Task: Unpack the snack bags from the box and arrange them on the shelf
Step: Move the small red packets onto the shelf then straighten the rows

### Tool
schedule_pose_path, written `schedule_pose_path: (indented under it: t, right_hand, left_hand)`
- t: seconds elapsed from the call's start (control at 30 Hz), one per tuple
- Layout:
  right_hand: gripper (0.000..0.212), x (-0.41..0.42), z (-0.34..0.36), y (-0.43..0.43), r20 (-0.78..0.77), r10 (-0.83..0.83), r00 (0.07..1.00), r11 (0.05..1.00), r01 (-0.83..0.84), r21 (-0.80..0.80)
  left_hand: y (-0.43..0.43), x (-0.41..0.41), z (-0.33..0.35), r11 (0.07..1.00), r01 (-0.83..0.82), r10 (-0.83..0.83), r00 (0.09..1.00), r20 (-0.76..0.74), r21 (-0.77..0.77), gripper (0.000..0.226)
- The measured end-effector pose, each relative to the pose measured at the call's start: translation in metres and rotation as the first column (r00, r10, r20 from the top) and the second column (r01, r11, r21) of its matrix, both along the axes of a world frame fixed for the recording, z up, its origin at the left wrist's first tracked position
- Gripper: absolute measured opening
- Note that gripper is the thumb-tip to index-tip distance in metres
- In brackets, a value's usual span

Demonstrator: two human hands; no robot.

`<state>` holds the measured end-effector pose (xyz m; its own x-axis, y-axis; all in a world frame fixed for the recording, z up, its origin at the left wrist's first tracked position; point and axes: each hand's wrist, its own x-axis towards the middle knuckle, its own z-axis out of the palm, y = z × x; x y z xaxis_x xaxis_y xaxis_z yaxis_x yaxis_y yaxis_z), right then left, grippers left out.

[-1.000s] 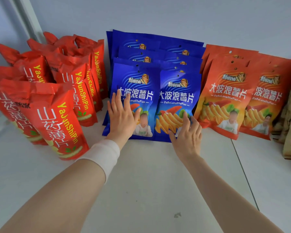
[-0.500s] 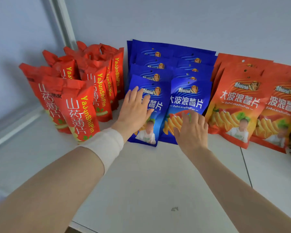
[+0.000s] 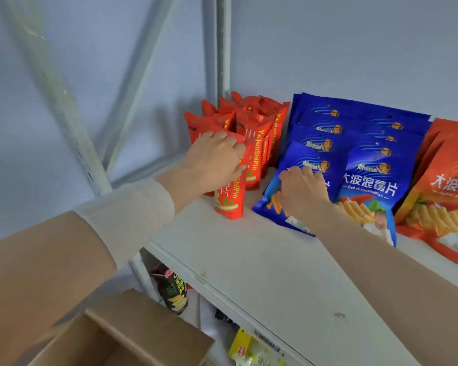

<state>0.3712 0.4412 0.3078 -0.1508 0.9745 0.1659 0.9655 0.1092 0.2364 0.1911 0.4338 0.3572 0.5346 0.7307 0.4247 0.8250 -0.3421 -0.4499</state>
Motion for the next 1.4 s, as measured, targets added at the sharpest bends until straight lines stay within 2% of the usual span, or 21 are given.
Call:
schedule_pose_path:
  t: [0.13, 0.23, 0.3, 0.37, 0.43, 0.53, 0.6, 0.67, 0.8, 0.93, 1.13, 1.33, 1.4]
  right_hand:
    - [0.044, -0.035, 0.003, 0.002, -0.032, 0.022, 0.999, 0.999, -0.023, -0.028]
    - [0.049, -0.05, 0.003, 0.007, -0.125, -0.019, 0.992, 0.997, 0.01, -0.07]
    - [0.059, -0.055, 0.0, 0.006, -0.261, -0.087, 0.961, 0.99, 0.053, -0.133]
    - [0.071, -0.059, -0.009, 0.005, -0.445, -0.168, 0.879, 0.979, 0.096, -0.179]
    - [0.082, -0.067, -0.025, 0.004, -0.603, -0.208, 0.77, 0.976, 0.125, -0.176]
    - [0.096, -0.087, -0.053, 0.008, -0.794, -0.192, 0.577, 0.978, 0.179, -0.107]
    - [0.105, -0.101, -0.068, 0.012, -0.873, -0.178, 0.454, 0.969, 0.237, -0.074]
    - [0.11, -0.11, -0.081, 0.018, -0.911, -0.18, 0.37, 0.953, 0.296, -0.068]
    - [0.09, -0.113, -0.095, 0.032, -0.954, -0.154, 0.259, 0.942, 0.33, -0.062]
    - [0.077, -0.104, -0.098, 0.047, -0.971, -0.123, 0.203, 0.946, 0.321, -0.053]
    - [0.079, -0.097, -0.1, 0.069, -0.977, -0.079, 0.196, 0.951, 0.307, -0.015]
    - [0.078, -0.092, -0.103, 0.075, -0.976, -0.088, 0.198, 0.95, 0.311, -0.022]
    - [0.077, -0.093, -0.103, 0.077, -0.972, -0.091, 0.217, 0.949, 0.316, -0.018]
  left_hand:
    - [0.002, -0.047, 0.004, 0.99, -0.115, 0.12, 0.991, 0.061, -0.081, 0.039]
    - [0.02, -0.075, -0.003, 0.975, -0.158, 0.18, 0.974, 0.137, -0.156, 0.043]
    - [0.037, -0.091, -0.013, 0.968, -0.162, 0.201, 0.957, 0.208, -0.19, 0.044]
    - [0.056, -0.104, -0.027, 0.962, -0.144, 0.216, 0.92, 0.328, -0.231, 0.044]
    - [0.077, -0.112, -0.046, 0.953, -0.073, 0.233, 0.801, 0.552, -0.296, 0.052]
    - [0.106, -0.113, -0.077, 0.912, 0.15, 0.266, 0.49, 0.83, -0.381, 0.078]
    - [0.116, -0.108, -0.093, 0.847, 0.343, 0.32, 0.283, 0.904, -0.407, 0.091]
    - [0.126, -0.106, -0.105, 0.808, 0.445, 0.345, 0.172, 0.923, -0.385, 0.098]
    - [0.141, -0.104, -0.117, 0.805, 0.485, 0.32, 0.134, 0.938, -0.344, 0.102]
    - [0.154, -0.104, -0.123, 0.793, 0.529, 0.296, 0.099, 0.95, -0.303, 0.088]
    - [0.17, -0.11, -0.125, 0.744, 0.607, 0.321, 0.042, 0.946, -0.28, 0.077]
    - [0.174, -0.114, -0.125, 0.708, 0.638, 0.345, 0.062, 0.936, -0.303, 0.087]
    - [0.172, -0.112, -0.124, 0.704, 0.645, 0.341, 0.059, 0.938, -0.297, 0.084]
